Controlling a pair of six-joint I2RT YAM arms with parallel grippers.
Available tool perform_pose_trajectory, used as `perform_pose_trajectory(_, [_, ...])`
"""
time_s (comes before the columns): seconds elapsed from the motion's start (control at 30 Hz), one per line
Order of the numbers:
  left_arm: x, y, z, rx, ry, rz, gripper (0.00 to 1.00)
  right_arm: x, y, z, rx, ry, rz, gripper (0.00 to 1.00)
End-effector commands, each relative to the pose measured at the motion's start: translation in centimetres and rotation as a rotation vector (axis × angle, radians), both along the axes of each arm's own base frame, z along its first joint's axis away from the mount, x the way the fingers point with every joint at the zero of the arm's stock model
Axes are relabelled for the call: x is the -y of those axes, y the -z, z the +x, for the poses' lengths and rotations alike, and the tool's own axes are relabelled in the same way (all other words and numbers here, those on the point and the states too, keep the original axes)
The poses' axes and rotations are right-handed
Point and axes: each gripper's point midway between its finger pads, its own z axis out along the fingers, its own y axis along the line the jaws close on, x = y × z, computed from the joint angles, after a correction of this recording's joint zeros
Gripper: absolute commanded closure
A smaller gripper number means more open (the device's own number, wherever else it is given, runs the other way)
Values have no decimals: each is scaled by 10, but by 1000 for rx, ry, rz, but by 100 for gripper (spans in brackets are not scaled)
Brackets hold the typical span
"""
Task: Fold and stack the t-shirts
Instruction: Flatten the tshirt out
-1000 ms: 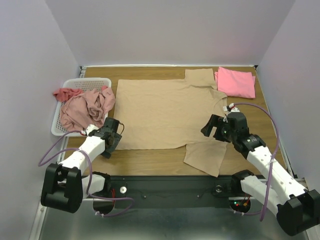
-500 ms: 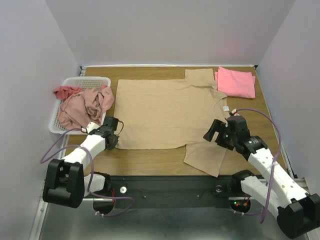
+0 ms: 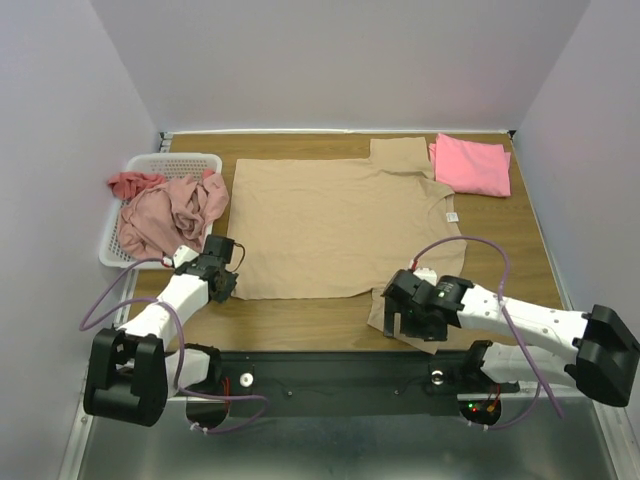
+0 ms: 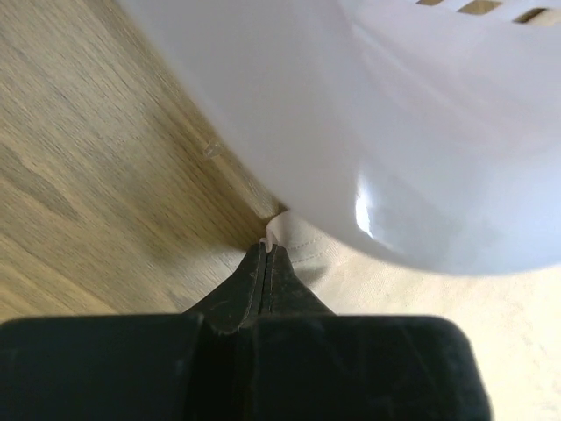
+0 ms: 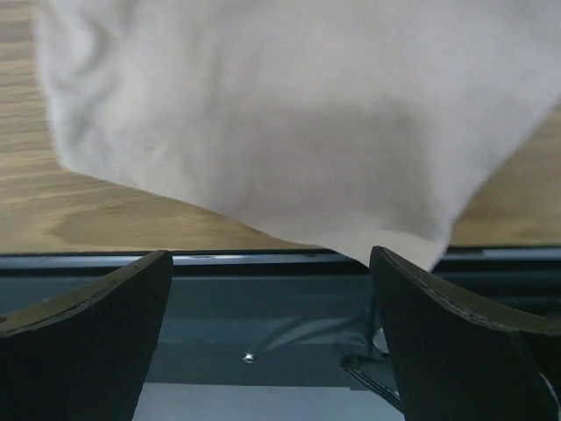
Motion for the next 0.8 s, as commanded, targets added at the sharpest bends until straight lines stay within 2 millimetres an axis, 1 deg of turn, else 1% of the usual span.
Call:
perform_pose_trajectory(0.0, [-5,-4,-9,-4,9,19,100,31,-7,-1,50,156,-150,1])
perform_pose_trajectory(0.13, [-5,-5,-9,2,10,16,100,36,0,-7,31,176,-160,4])
perform_pose_trajectory(0.27, [-4,-4,-10,-1,14,11,100,36,0,-2,50,171,-177,7])
perform_pose_trajectory(0.43, [-4,-6,-10,-1,13,9,100,34,6,-2,12,140,-237,9])
perform_pose_trajectory(0.47, [-3,-7,-10,2,14,6,100,27,10,2,14,127,-221,10])
perform_pose_trajectory(0.5, [-3,-7,-9,4,16,5,100,26,17,-2,-7,104,-219,9])
perform_pose_trajectory(0.53, [-3,-8,-9,5,17,5,100,17,20,2,-2,97,-191,9])
perform_pose_trajectory(0.6, [-4,-11,-9,8,15,14,100,17,29,-2,-32,76,-206,10])
perform_pose_trajectory(0.67, [-6,-13,-8,9,9,24,100,17,34,-1,-30,75,-212,11])
perform_pose_trajectory(0.73, [-6,-15,-7,13,9,24,100,21,39,-3,-33,77,-222,13])
perform_pose_trajectory(0.77, [-6,-16,-6,18,9,21,100,20,41,-3,-30,79,-214,16])
